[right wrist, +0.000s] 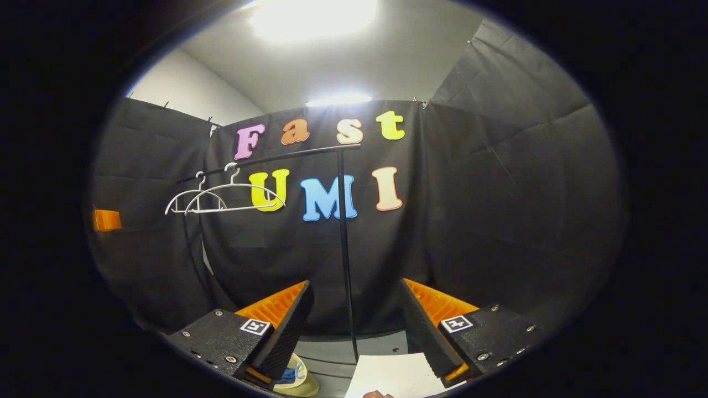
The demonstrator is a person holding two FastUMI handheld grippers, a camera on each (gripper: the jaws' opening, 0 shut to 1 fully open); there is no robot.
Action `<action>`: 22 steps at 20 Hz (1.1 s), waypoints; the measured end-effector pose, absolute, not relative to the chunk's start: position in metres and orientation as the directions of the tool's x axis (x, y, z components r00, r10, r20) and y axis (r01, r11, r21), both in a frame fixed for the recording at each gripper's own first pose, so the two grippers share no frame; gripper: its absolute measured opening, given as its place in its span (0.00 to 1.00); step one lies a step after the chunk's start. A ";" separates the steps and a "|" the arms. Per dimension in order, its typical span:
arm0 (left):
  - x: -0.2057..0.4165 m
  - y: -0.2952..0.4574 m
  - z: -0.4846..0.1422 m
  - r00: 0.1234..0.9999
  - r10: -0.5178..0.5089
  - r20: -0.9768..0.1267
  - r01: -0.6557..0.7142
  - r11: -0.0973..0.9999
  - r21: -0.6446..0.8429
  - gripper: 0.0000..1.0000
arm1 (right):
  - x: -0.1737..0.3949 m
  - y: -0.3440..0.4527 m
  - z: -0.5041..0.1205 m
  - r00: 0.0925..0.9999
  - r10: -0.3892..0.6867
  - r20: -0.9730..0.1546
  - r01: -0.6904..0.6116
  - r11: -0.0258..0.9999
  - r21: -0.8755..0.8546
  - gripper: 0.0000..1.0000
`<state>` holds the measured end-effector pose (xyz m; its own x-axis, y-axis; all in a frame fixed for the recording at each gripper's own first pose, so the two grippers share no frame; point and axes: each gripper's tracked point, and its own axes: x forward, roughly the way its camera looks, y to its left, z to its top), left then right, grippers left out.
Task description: Grasp the clothes on the hanger with both hands and then place them into the laundry hamper below.
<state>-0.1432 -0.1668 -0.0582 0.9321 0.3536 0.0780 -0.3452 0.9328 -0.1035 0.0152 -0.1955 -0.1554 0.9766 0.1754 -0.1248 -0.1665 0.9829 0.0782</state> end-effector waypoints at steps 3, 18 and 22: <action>-0.157 -0.183 -0.067 0.920 0.384 0.078 -0.378 0.923 -0.076 0.97 | 0.013 -0.203 -0.164 0.969 0.213 -0.125 -0.197 0.972 0.129 0.95; -0.164 -0.211 -0.076 0.916 0.398 0.052 -0.395 0.917 -0.064 0.97 | 0.024 -0.242 -0.157 0.980 0.184 -0.074 -0.178 0.981 0.079 0.94; -0.149 -0.203 -0.071 0.932 0.357 0.063 -0.353 0.933 -0.077 0.97 | 0.023 -0.244 -0.160 0.983 0.157 -0.090 -0.150 0.985 0.084 0.95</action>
<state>-0.1495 -0.2025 -0.0713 0.9318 0.3574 0.0630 -0.3525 0.9326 -0.0773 0.0231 -0.2441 -0.1599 0.9835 0.1571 -0.0898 -0.1497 0.9852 0.0841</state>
